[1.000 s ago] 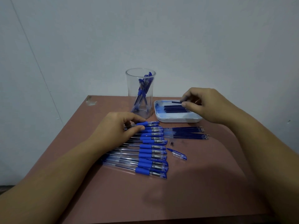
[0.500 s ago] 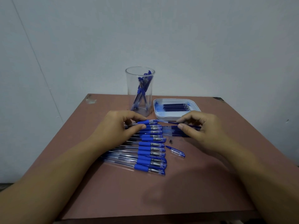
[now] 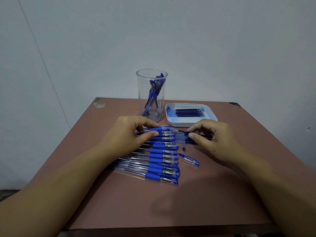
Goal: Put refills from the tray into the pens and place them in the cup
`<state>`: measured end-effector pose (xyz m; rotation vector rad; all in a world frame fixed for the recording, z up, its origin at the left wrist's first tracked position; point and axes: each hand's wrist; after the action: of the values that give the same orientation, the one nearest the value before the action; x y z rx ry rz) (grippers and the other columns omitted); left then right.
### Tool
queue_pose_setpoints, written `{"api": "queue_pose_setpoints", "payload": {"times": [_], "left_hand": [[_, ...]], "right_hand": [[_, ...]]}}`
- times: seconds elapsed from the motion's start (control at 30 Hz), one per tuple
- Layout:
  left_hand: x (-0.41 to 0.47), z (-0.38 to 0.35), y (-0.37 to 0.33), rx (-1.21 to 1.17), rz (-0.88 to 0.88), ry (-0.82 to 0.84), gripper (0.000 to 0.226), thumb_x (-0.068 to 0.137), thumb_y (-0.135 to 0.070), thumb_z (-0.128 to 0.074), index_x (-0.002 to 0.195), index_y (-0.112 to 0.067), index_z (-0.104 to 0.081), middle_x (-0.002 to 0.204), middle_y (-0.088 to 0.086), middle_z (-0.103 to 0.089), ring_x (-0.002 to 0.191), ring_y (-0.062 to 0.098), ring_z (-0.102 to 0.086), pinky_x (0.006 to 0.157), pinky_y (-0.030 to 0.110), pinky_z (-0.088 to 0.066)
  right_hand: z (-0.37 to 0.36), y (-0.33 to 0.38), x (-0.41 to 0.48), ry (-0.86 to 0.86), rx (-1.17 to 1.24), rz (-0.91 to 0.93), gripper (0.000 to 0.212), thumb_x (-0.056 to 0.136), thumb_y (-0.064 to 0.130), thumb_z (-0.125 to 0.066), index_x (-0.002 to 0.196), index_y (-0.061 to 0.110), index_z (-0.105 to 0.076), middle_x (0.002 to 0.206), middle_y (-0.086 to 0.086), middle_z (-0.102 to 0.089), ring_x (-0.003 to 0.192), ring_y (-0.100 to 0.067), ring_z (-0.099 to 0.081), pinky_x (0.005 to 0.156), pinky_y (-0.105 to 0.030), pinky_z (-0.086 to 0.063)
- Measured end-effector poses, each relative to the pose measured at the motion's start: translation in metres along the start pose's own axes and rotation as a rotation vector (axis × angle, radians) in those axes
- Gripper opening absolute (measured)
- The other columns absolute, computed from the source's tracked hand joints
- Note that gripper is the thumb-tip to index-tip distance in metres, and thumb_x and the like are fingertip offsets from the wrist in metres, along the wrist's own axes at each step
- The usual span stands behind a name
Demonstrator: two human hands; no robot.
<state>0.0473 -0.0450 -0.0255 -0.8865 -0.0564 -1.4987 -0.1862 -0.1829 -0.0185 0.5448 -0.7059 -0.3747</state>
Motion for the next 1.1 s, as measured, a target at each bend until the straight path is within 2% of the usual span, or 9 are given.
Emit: {"api": "queue_pose_setpoints", "payload": {"times": [0.2,0.3,0.43,0.5,0.63,0.77,0.93,1.1], "left_hand": [[0.000,0.001,-0.001,-0.006,0.028,0.001,0.022,0.082,-0.033,-0.075,0.098,-0.046,-0.067,0.084,-0.028,-0.066,0.076,0.003,-0.062,0.065,0.012,-0.047],[0.000,0.002,-0.001,0.014,0.040,0.017,0.020,0.082,-0.035,-0.073,0.102,-0.040,-0.071,0.086,-0.027,-0.066,0.077,0.003,-0.062,0.066,0.017,-0.051],[0.000,0.002,-0.002,0.028,0.020,0.023,0.021,0.082,-0.035,-0.073,0.103,-0.037,-0.073,0.085,-0.026,-0.066,0.077,0.002,-0.062,0.067,0.021,-0.053],[0.000,0.002,-0.004,0.025,0.000,0.035,0.022,0.081,-0.034,-0.075,0.103,-0.036,-0.073,0.082,-0.030,-0.062,0.077,0.002,-0.062,0.067,0.020,-0.052],[0.000,0.004,-0.002,0.005,0.009,0.038,0.021,0.082,-0.033,-0.075,0.102,-0.038,-0.072,0.085,-0.026,-0.066,0.077,0.002,-0.062,0.066,0.017,-0.050],[0.000,0.006,-0.002,-0.019,0.024,0.022,0.021,0.082,-0.034,-0.074,0.098,-0.045,-0.067,0.085,-0.023,-0.069,0.076,0.002,-0.062,0.064,0.014,-0.048],[0.000,0.005,-0.005,-0.006,0.016,0.025,0.020,0.082,-0.032,-0.075,0.101,-0.036,-0.073,0.081,-0.030,-0.064,0.077,0.000,-0.062,0.063,0.009,-0.044],[-0.001,0.005,-0.006,-0.034,0.000,0.026,0.021,0.081,-0.031,-0.076,0.100,-0.038,-0.072,0.079,-0.032,-0.062,0.076,0.002,-0.062,0.062,0.007,-0.044]], "right_hand": [[-0.001,0.001,-0.001,0.036,0.015,0.018,0.023,0.083,0.011,-0.074,0.090,0.032,-0.069,0.072,0.003,-0.064,0.067,-0.019,-0.054,0.060,-0.013,-0.043],[-0.001,0.002,-0.001,0.053,0.007,0.018,0.020,0.083,0.011,-0.074,0.091,0.028,-0.070,0.073,0.002,-0.065,0.067,-0.019,-0.055,0.059,-0.013,-0.043],[-0.001,0.006,-0.001,0.108,-0.009,0.052,0.015,0.083,0.013,-0.074,0.091,0.026,-0.071,0.083,0.013,-0.069,0.077,-0.005,-0.063,0.068,-0.009,-0.045],[-0.003,0.006,-0.001,0.120,-0.018,0.057,0.013,0.083,0.015,-0.073,0.092,0.024,-0.072,0.085,0.016,-0.069,0.080,-0.003,-0.064,0.070,-0.010,-0.046],[0.000,0.002,0.000,0.020,-0.006,0.010,0.014,0.085,0.011,-0.073,0.090,0.024,-0.072,0.085,0.012,-0.070,0.080,-0.006,-0.064,0.072,-0.014,-0.048],[0.005,0.001,0.000,-0.031,-0.023,0.002,0.019,0.084,0.010,-0.073,0.087,0.029,-0.070,0.080,0.012,-0.069,0.075,-0.008,-0.062,0.068,-0.011,-0.045],[0.002,-0.002,-0.001,-0.025,-0.045,0.009,0.014,0.085,0.012,-0.073,0.090,0.025,-0.072,0.082,0.011,-0.069,0.077,-0.010,-0.064,0.069,-0.024,-0.051],[0.002,-0.004,-0.001,-0.014,-0.047,0.002,0.011,0.085,0.014,-0.072,0.091,0.023,-0.072,0.085,0.012,-0.070,0.079,-0.010,-0.065,0.072,-0.029,-0.052]]}}
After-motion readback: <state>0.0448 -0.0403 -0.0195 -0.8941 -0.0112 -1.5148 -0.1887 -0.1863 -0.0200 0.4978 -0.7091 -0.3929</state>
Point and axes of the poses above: each hand's wrist, its own x-axis towards the middle knuckle, its own z-axis out of the back of the hand, y = z × x
